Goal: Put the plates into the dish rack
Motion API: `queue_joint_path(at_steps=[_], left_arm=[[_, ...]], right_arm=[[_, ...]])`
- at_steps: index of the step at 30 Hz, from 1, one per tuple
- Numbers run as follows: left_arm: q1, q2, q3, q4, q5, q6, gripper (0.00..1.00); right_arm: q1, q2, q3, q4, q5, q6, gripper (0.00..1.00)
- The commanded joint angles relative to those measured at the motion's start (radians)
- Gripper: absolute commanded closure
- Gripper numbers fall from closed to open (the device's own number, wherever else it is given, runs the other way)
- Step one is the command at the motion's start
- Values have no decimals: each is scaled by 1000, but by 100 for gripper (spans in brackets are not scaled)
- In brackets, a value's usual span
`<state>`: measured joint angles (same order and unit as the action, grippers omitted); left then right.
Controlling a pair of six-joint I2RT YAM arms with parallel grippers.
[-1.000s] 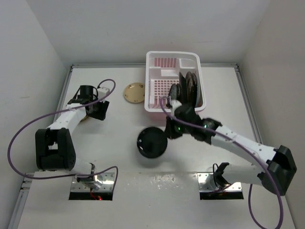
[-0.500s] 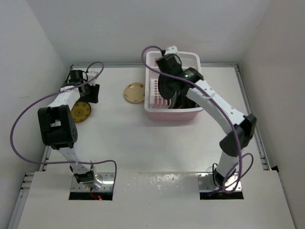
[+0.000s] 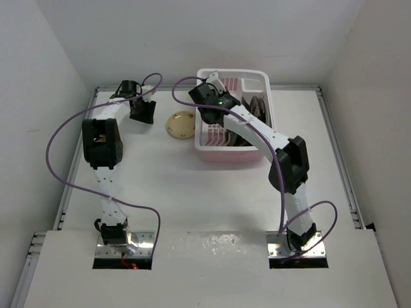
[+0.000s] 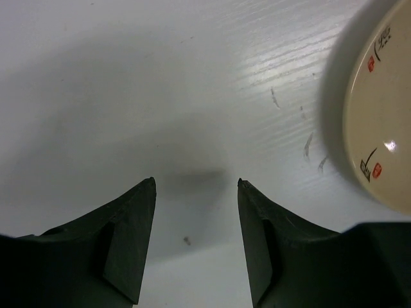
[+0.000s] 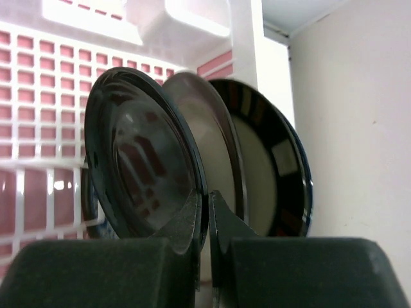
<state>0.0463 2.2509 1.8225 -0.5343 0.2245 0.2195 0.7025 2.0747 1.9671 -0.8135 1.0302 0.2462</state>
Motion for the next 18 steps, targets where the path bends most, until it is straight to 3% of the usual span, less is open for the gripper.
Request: queue_joint_path(at_steps=[1,7,15,18], left_arm=[[21,47,96,-45,62,-35,42],[32,91,127,-46,62,-69,42],[32,102,136,-55,72,-92,42],[32,102,136,-55,62,-83,42]], right_arm=[[5,71,73,42,129,4,100],[5,126,79,123,145,-42,100],[2,185,108,-25,100,80,100],[9,182,110,-160,62,157,100]])
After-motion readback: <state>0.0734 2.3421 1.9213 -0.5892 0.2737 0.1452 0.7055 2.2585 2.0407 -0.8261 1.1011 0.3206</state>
